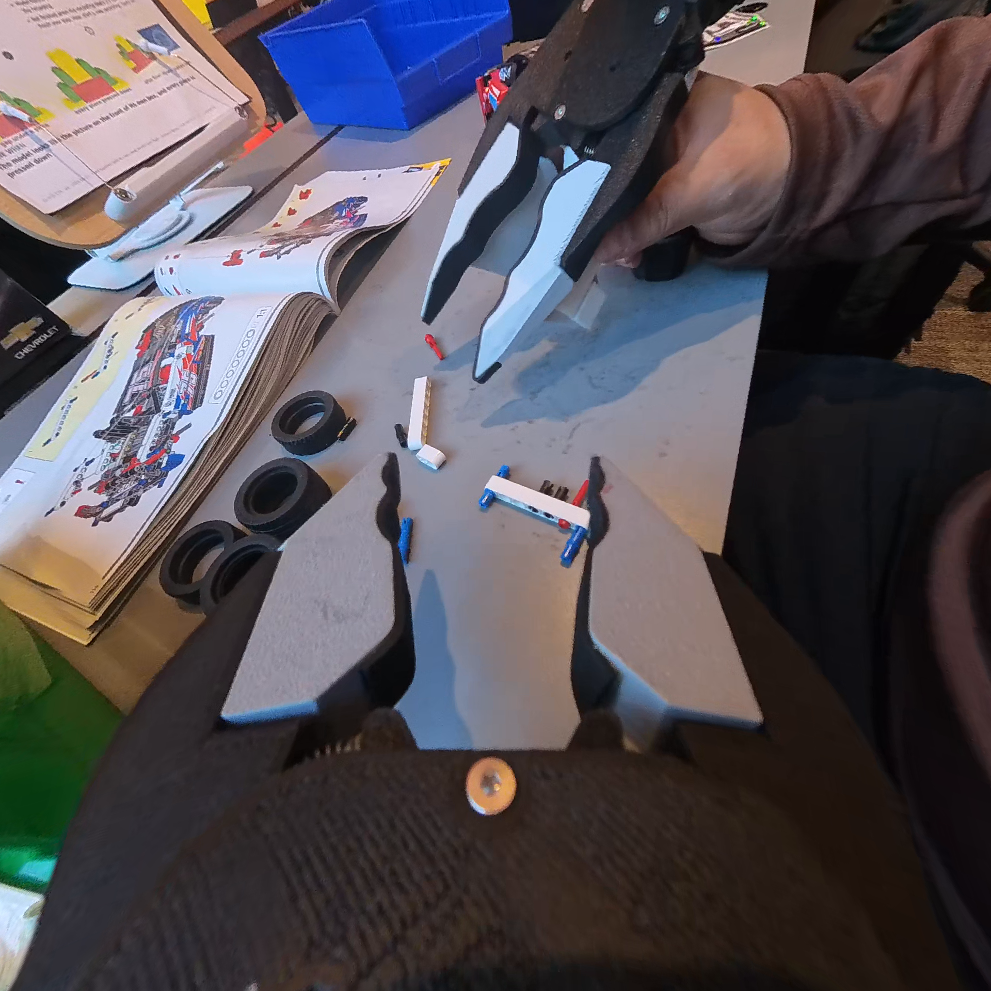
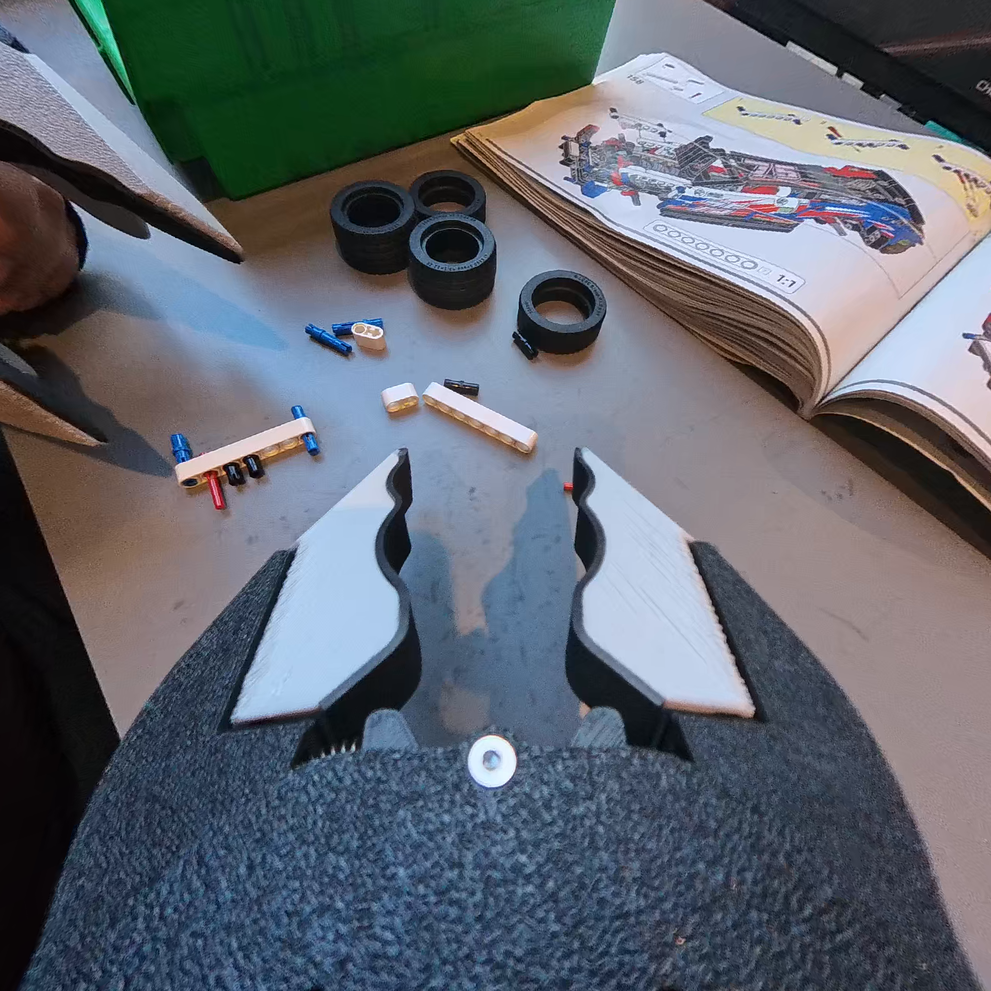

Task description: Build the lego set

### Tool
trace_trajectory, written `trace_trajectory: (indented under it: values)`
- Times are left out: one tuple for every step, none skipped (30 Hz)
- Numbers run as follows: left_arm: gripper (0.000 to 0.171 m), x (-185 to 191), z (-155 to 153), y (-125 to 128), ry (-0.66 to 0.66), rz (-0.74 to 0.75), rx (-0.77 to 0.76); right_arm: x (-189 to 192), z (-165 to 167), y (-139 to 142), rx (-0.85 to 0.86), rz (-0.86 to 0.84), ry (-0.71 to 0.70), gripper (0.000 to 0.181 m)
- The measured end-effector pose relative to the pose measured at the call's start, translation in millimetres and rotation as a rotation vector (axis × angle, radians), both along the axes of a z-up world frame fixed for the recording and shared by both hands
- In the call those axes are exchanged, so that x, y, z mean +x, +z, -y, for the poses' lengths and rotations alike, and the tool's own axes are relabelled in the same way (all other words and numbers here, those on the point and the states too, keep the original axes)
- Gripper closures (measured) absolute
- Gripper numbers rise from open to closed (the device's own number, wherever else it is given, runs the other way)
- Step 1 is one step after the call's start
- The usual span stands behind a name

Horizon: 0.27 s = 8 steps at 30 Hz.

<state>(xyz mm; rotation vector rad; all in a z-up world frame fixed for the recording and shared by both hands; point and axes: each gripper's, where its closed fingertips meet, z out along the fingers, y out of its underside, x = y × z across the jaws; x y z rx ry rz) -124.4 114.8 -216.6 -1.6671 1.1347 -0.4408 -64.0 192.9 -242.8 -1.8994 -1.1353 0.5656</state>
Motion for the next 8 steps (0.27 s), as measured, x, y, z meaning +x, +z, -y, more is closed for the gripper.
trace_trajectory:
  values:
    - [0.103, -0.1, 0.2, 0.2, -0.002, 0.004, -0.003, -0.3, 0.4, -0.2, -0.007, -0.002, 0.004, 0.121]
    - [0.104, 0.0, 0.5, 0.5, -0.006, 0.008, -0.006, -0.5, 0.7, -0.5, -0.015, -0.005, 0.008, 0.122]
    - [0.104, 0.0, 0.7, 0.8, -0.008, 0.012, -0.009, -0.9, 1.1, -1.0, -0.025, -0.007, 0.014, 0.124]
    - [0.104, -0.1, 0.8, 0.8, -0.01, 0.015, -0.013, -1.5, 1.6, -1.8, -0.037, -0.007, 0.02, 0.127]
    - [0.104, 0.0, 1.0, 0.9, -0.013, 0.017, -0.016, -2.4, 1.9, -2.8, -0.048, -0.007, 0.028, 0.128]
    - [0.104, 0.0, 1.1, 1.0, -0.013, 0.017, -0.015, -3.1, 2.1, -3.6, -0.057, -0.006, 0.033, 0.129]
    - [0.104, 0.0, 1.3, 1.1, -0.014, 0.017, -0.012, -4.0, 1.9, -4.1, -0.062, -0.005, 0.037, 0.13]
    - [0.105, 0.0, 1.4, 1.1, -0.014, 0.016, -0.01, -4.7, 1.7, -4.4, -0.066, -0.005, 0.041, 0.13]
